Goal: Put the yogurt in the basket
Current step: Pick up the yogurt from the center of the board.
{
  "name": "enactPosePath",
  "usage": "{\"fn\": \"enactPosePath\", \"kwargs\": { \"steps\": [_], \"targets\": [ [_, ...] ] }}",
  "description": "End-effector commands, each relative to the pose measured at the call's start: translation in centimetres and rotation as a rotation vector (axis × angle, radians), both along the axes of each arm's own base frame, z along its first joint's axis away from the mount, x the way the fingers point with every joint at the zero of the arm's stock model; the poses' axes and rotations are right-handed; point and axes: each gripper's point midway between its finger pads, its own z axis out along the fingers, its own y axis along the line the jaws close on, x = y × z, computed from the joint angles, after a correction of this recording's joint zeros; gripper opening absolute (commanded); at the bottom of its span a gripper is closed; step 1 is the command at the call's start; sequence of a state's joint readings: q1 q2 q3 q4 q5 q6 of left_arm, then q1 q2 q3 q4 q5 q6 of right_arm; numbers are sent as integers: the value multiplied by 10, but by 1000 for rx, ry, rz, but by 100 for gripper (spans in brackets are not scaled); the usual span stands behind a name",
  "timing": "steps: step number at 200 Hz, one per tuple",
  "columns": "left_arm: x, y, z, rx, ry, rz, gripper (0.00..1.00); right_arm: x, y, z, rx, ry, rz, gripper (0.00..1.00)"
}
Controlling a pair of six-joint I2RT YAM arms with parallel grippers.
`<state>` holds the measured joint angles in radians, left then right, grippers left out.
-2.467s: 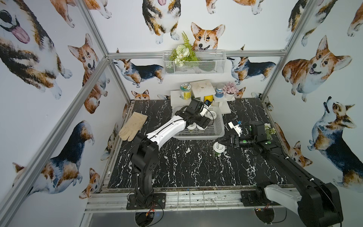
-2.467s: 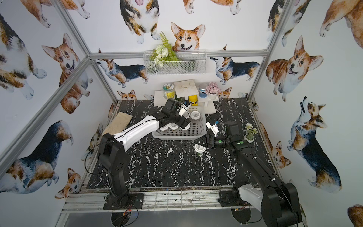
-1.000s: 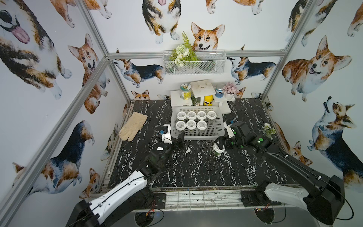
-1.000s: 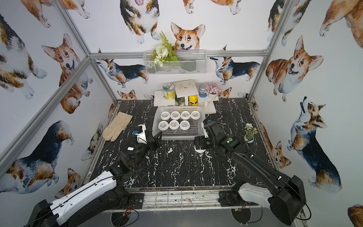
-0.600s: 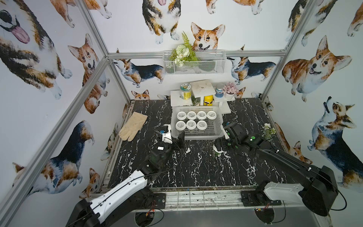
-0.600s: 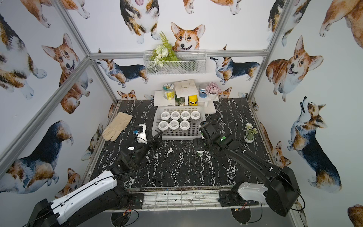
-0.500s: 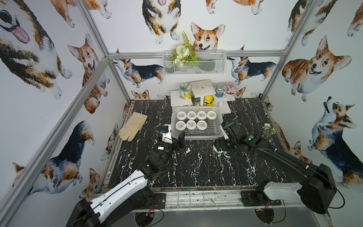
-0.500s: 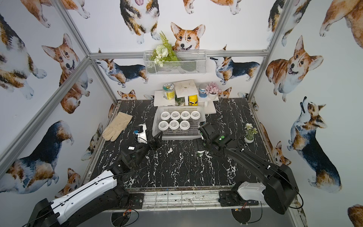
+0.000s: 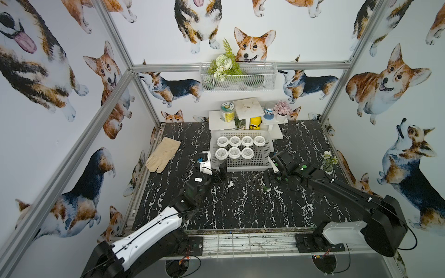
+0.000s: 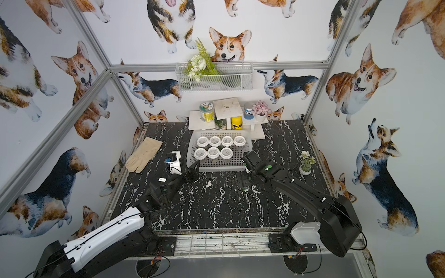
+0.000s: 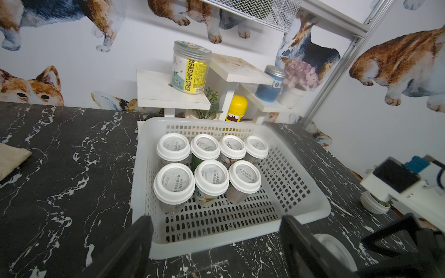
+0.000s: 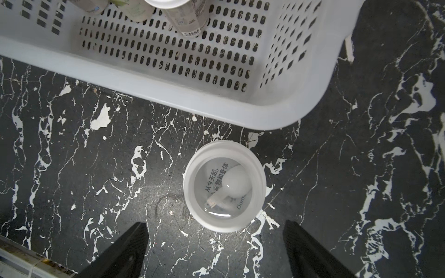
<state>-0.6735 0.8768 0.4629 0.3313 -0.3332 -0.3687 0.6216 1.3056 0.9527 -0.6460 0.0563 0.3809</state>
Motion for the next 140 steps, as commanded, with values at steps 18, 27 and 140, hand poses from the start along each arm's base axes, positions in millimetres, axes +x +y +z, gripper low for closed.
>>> {"fn": "enactPosePath", "kwargs": {
  "steps": [18,27,140],
  "targets": [
    [2,-2,6,-8,-12,-6,87,3,-1,-6,-39,7,19,89],
    [2,-3,5,-5,-9,-9,87,3,-1,-6,-43,5,20,89],
    [3,-5,5,0,-4,-15,85,5,-3,-15,-91,31,30,88]
  ]
}}
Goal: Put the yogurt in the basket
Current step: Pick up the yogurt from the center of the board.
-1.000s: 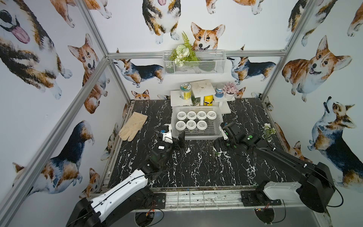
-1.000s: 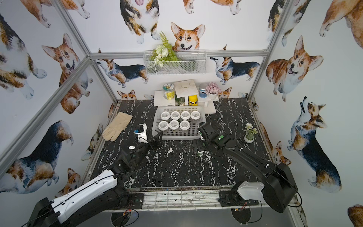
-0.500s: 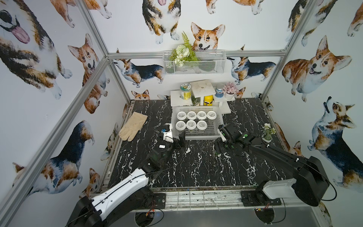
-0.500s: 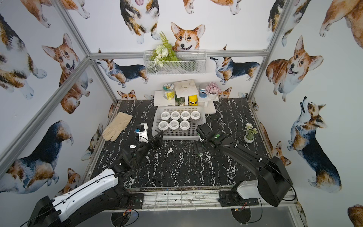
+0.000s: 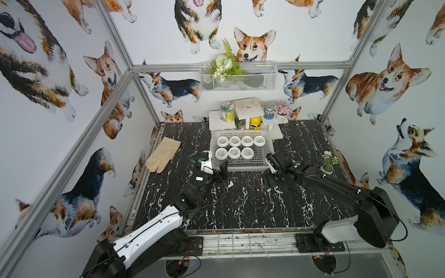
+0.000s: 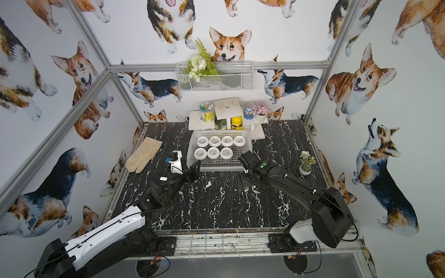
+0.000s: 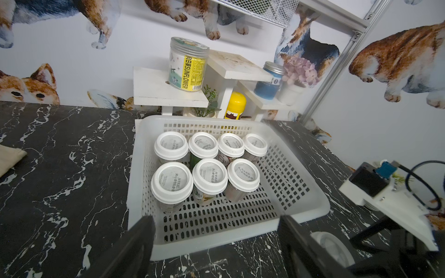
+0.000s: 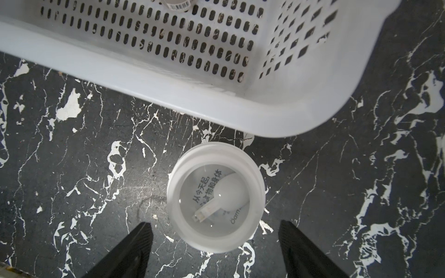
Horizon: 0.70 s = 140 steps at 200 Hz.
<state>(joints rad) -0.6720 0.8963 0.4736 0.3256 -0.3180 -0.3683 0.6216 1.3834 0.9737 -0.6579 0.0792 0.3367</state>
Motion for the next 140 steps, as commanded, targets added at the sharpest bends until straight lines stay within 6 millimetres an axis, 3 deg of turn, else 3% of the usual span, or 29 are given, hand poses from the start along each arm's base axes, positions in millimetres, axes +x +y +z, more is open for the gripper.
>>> {"fn": "enactPosePath", "kwargs": {
  "steps": [1,140],
  "targets": [
    [1,-1,7,-7,-16,-1,85,1,-2,1,-17,-3,0,88],
    [2,0,7,-8,-15,1,84,4,3,-7,-46,5,1,81]
  ]
}}
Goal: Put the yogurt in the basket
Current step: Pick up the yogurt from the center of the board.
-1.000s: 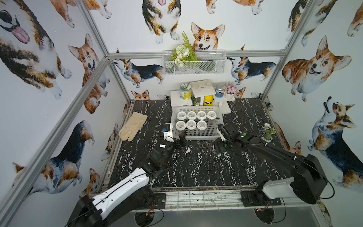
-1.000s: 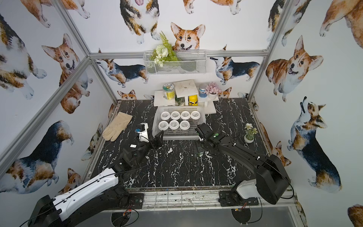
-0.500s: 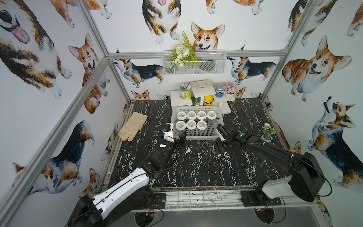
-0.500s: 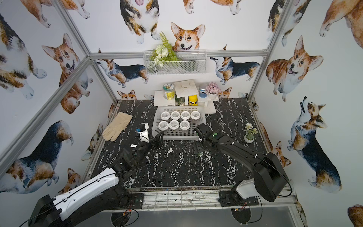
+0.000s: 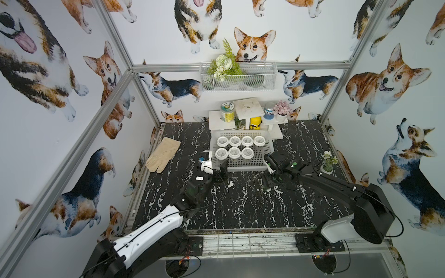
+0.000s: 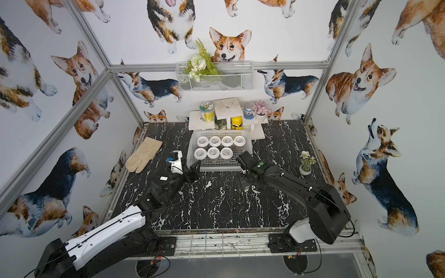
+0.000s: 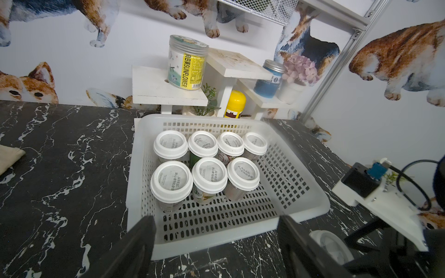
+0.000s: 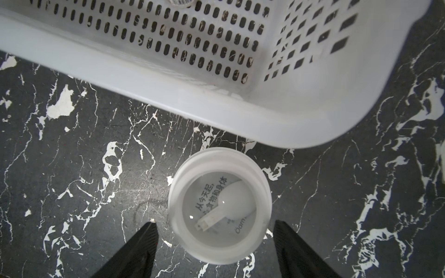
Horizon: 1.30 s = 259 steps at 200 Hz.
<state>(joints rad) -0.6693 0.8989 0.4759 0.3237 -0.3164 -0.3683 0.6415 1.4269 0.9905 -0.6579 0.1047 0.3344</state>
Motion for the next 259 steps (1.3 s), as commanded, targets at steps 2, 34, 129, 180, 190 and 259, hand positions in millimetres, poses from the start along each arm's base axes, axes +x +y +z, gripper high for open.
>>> {"fn": "enactPosePath", "kwargs": {
  "steps": [2,34,129,180,190,259],
  "targets": [
    [1,-1,7,-10,-17,-1,84,2,-1,0,-10,-2,-13,81],
    [1,0,7,-11,-18,1,84,2,2,-1,5,1,-13,81],
    [1,-1,7,-9,-15,-1,84,4,3,-5,-10,11,-9,75],
    [2,-2,7,-6,-14,-2,84,6,4,-3,-11,11,-7,67],
    [2,-1,6,-6,-13,-2,84,6,4,-2,-9,10,-7,65],
    [2,-1,7,-8,-15,-1,84,1,5,14,-9,14,6,64]
  ]
}}
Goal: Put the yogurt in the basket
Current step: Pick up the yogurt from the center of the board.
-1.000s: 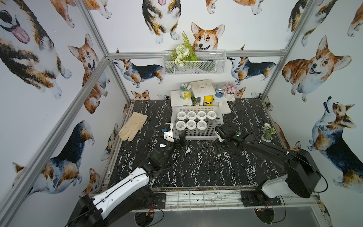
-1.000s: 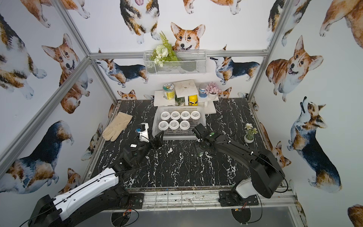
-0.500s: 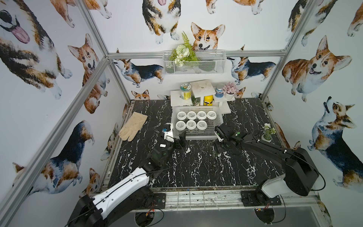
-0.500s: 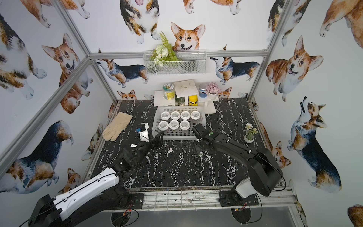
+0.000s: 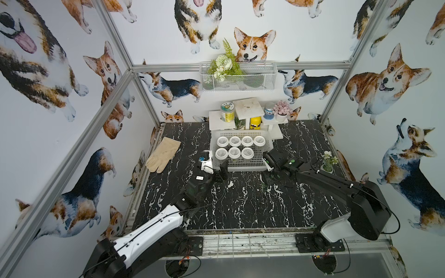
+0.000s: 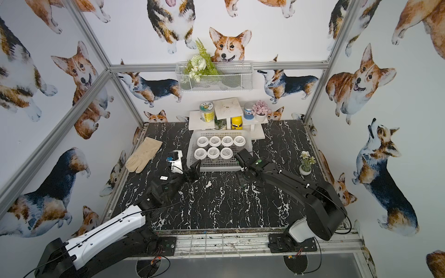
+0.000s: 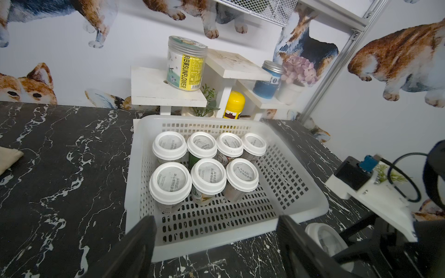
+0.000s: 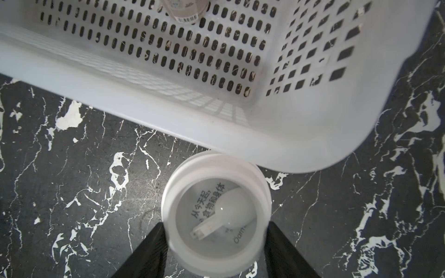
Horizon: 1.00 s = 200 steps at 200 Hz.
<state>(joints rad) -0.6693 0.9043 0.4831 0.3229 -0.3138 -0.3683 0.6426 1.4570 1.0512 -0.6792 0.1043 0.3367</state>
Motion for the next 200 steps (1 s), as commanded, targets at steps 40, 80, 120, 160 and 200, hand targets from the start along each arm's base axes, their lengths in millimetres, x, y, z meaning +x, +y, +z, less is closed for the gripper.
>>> {"fn": "enactPosePath", "kwargs": {
  "steps": [40,80,120,160,200],
  "targets": [
    [1,0,5,-7,-12,2,84,-18,5,12,7,39,38,65],
    [0,1,5,-9,-15,3,84,-25,12,24,11,38,52,65],
    [0,1,6,-12,-18,3,84,-22,24,45,47,10,62,65],
    [-1,2,6,-15,-21,3,84,-19,38,60,102,16,81,65],
    [1,2,5,-11,-17,4,84,-10,46,77,106,-2,93,65]
  ]
}}
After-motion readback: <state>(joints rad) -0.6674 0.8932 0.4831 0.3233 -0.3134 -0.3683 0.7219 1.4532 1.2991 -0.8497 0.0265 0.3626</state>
